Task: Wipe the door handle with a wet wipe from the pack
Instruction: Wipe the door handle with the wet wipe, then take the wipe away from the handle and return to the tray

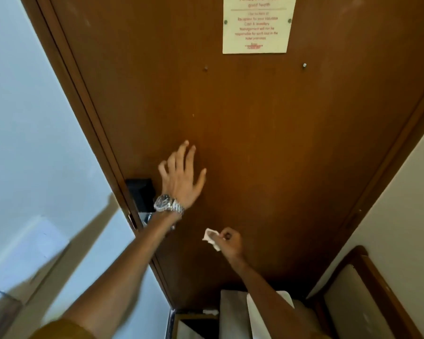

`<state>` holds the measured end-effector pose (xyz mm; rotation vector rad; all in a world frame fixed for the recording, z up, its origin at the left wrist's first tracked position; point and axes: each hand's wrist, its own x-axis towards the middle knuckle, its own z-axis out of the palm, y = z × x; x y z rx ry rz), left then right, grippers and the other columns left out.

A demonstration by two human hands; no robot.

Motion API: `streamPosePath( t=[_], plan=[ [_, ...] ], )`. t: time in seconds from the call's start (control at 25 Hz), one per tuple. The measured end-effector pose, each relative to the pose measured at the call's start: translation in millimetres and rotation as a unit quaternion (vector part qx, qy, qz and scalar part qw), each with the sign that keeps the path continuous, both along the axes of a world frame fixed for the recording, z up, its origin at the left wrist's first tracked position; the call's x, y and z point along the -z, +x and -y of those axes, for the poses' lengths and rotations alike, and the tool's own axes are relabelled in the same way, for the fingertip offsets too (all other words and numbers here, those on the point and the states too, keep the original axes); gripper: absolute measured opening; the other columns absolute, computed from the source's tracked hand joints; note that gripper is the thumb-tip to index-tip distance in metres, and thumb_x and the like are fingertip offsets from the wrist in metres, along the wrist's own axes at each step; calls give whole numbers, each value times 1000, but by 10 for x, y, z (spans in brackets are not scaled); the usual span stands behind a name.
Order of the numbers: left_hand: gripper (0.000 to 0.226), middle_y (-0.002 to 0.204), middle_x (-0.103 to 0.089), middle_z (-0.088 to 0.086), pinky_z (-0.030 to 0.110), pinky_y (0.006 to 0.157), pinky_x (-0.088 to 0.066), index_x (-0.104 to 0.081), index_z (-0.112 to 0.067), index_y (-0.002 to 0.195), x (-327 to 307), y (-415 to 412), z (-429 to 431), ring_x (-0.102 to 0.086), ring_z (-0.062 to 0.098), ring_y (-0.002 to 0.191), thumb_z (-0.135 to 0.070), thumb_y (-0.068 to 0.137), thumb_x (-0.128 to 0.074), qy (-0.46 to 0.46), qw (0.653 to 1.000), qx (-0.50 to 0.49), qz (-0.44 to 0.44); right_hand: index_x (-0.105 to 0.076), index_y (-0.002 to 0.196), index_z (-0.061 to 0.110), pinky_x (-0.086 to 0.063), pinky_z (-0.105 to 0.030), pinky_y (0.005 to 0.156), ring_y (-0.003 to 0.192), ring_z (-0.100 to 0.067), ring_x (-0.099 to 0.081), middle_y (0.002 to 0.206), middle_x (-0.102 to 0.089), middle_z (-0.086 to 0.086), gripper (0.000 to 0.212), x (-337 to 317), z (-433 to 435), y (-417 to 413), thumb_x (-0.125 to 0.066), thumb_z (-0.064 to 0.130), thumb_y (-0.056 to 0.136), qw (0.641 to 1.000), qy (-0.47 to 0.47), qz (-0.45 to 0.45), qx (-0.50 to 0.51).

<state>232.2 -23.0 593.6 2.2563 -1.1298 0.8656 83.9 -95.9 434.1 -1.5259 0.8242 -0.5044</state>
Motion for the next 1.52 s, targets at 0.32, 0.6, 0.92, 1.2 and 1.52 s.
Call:
streamPosePath(
  t=[0.32,0.6,0.92,1.2,1.52],
  plan=[
    [19,106,-73,7,43,87,-59,-64,-13,110,2505,-1438,62,-69,29,100,-31,106,-64,90,774,2,-627,-63,92,-6,-52,-36,69,83,-31,-62,91,-65,-21,11,1135,405,-960,-71,-2,86,969,211,-14,129],
    [30,79,-57,5,16,65,-51,-53,-8,83,4323,-1876,710,-58,23,83,15,92,-70,-80,586,-92,-801,-64,90,13,-57,-35,64,79,-25,-67,96,-66,-11,16,2908,643,-1454,-67,-3,88,986,118,-115,10],
    [16,112,-73,3,30,91,-56,-68,-12,111,6032,-2029,949,-68,19,102,-7,97,-74,153,705,-32,-692,-57,113,17,-51,-41,80,100,-35,-62,98,-70,-14,25,4304,1123,-1526,-56,11,90,817,-314,-410,-257],
    [47,152,-48,11,38,119,-43,-56,-10,142,6554,-1985,1074,-43,29,143,-8,98,-71,313,766,90,-554,-69,105,16,-41,-44,102,115,-32,-56,108,-71,-8,20,4623,1247,-1462,-62,17,86,711,-471,-416,-316],
    [91,172,19,6,50,131,-17,10,-18,165,6567,-2170,921,8,32,161,-45,107,-54,469,766,122,-421,-67,117,1,-56,-51,92,109,-37,-66,117,-70,-19,40,4703,905,-2304,-75,19,82,807,-375,-431,-150]
  ],
)
